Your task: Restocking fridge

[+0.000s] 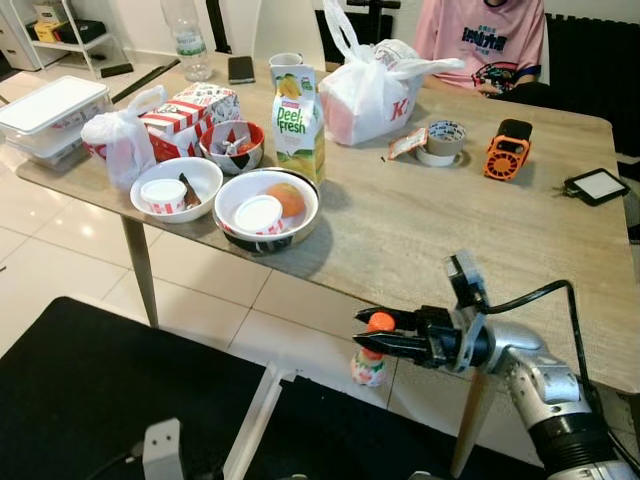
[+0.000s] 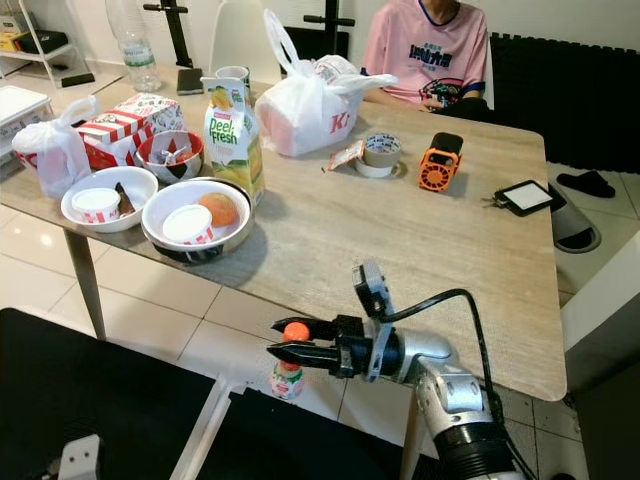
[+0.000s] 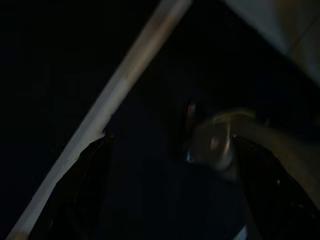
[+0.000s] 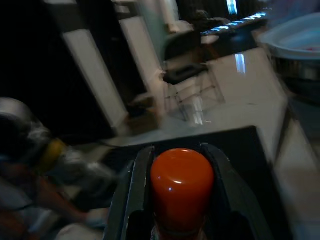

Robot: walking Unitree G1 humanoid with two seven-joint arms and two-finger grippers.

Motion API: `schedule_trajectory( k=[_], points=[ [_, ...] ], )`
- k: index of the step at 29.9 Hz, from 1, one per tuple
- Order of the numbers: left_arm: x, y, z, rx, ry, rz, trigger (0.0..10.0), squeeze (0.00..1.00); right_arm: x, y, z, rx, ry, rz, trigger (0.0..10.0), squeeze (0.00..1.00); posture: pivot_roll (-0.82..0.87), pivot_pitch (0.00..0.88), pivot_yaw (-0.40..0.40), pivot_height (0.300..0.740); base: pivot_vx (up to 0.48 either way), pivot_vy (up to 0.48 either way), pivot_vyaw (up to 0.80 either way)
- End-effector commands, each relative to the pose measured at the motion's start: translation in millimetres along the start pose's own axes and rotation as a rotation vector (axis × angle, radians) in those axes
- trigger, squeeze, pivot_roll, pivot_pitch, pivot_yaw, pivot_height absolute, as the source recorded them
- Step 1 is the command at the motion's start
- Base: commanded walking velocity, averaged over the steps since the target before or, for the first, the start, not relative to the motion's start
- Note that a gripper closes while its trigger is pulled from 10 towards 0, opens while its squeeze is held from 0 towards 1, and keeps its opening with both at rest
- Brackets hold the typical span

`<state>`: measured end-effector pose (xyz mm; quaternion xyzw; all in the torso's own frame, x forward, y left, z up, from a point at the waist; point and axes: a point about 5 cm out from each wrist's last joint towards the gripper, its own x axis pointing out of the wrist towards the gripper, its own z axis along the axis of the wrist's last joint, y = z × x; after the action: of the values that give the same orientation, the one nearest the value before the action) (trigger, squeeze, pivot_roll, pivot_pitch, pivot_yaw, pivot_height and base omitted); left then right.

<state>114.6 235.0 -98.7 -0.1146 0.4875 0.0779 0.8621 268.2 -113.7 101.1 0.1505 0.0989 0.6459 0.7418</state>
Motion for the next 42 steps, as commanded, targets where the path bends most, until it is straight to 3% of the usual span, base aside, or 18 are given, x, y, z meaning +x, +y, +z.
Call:
schedule_trajectory(
  k=[1,13,15,18,25,33,37,38,40,41,42],
  points=[
    [-0.7,-4.3,-13,0.02,0.053,0.008,10.0,0.0,7.3,2.1,-6,-0.013,0.018,-0.026,10.0,0.0,-0.01,0.057,0.035,0.74,0.0,0.0,0.0],
    [5.0,-18.9,-4,0.043,0.041,-0.022,10.0,0.0,18.5,5.0,-5,-0.005,-0.014,-0.057,10.0,0.0,-0.01,0.072,0.028,0.74,0.0,0.0,0.0],
    [6.3,-22.2,-2,0.045,0.036,-0.028,10.0,0.0,18.2,1.4,-3,-0.012,-0.015,-0.081,10.0,0.0,-0.01,0.065,0.02,0.74,0.0,0.0,0.0],
    [6.7,-22.0,0,0.027,0.032,-0.023,10.0,0.0,16.1,-20.0,5,-0.036,-0.04,-0.258,10.0,0.0,0.0,0.053,0.016,0.74,0.0,0.0,0.0],
    [4.3,-15.0,-4,0.019,0.045,-0.001,10.0,0.0,13.3,-28.8,3,-0.023,-0.034,-0.339,10.0,0.0,0.0,0.041,0.02,0.74,0.0,0.0,0.0],
    [3.3,-10.9,-4,0.006,0.042,0.012,10.0,0.0,1.1,-27.0,-25,-0.009,0.125,-0.321,10.0,0.0,0.01,0.024,0.024,0.74,-0.211,0.0,0.0],
    [3.7,-12.1,-4,0.007,0.042,0.01,10.0,0.0,-6.9,-33.1,-36,0.006,0.179,-0.38,10.0,0.0,0.01,0.013,0.022,0.74,-0.252,0.0,0.0],
    [4.7,-14.0,-2,0.009,0.038,0.005,10.0,0.0,-22.7,-41.8,-52,0.031,0.262,-0.499,10.0,0.0,0.0,0.032,0.02,0.74,-0.277,0.0,0.0],
    [4.9,-14.4,-1,0.009,0.037,0.005,10.0,0.0,-29.3,-44.2,-58,0.045,0.292,-0.547,10.0,0.0,0.0,0.032,0.02,0.74,-0.277,0.0,0.0],
    [5.1,-14.5,0,0.009,0.033,0.002,10.0,0.0,-43.0,-47.1,-70,0.062,0.347,-0.643,10.0,0.0,0.0,0.046,0.026,0.74,-0.296,0.0,0.0],
    [5.1,-14.5,0,0.009,0.033,0.002,10.0,0.0,-43.0,-47.1,-70,0.062,0.347,-0.643,10.0,0.0,0.0,0.046,0.026,0.74,-0.296,0.0,0.0]
  ],
)
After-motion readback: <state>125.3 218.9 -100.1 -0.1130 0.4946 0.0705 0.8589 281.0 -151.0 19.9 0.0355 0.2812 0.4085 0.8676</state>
